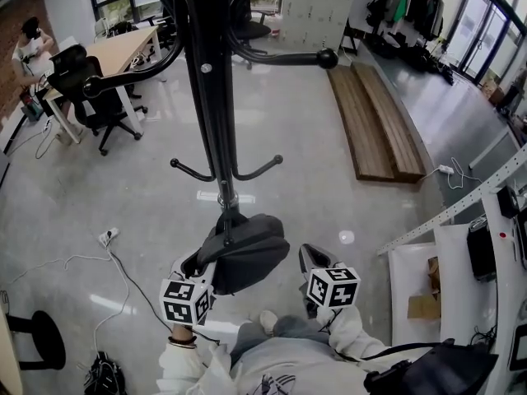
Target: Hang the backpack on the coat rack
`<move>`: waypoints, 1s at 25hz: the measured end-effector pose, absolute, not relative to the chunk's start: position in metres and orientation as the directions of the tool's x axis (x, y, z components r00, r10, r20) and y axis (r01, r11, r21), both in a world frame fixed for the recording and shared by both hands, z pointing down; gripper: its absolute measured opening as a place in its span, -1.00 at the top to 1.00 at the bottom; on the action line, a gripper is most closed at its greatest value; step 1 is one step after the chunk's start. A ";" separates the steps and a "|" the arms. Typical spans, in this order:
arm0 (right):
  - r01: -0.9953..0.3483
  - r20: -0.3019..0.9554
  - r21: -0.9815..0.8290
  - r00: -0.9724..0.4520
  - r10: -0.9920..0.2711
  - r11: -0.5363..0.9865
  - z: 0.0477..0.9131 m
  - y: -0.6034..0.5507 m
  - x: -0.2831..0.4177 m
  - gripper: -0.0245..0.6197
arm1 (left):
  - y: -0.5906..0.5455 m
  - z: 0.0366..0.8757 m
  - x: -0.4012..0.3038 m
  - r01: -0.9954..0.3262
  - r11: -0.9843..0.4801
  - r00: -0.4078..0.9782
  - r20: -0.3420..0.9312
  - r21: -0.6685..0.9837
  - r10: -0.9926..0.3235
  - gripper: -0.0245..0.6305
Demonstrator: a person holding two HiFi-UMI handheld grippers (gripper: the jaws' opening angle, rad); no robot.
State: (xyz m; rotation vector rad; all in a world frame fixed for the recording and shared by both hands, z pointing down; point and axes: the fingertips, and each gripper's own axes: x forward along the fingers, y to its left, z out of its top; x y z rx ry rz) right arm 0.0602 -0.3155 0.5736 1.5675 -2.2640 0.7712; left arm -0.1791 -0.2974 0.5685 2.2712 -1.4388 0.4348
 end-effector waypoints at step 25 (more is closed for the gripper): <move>-0.897 0.509 -0.286 -0.439 -0.740 0.336 0.574 -0.273 0.015 0.88 | -0.265 0.552 -0.200 -0.947 -0.215 0.304 0.456 0.237 -0.837 0.09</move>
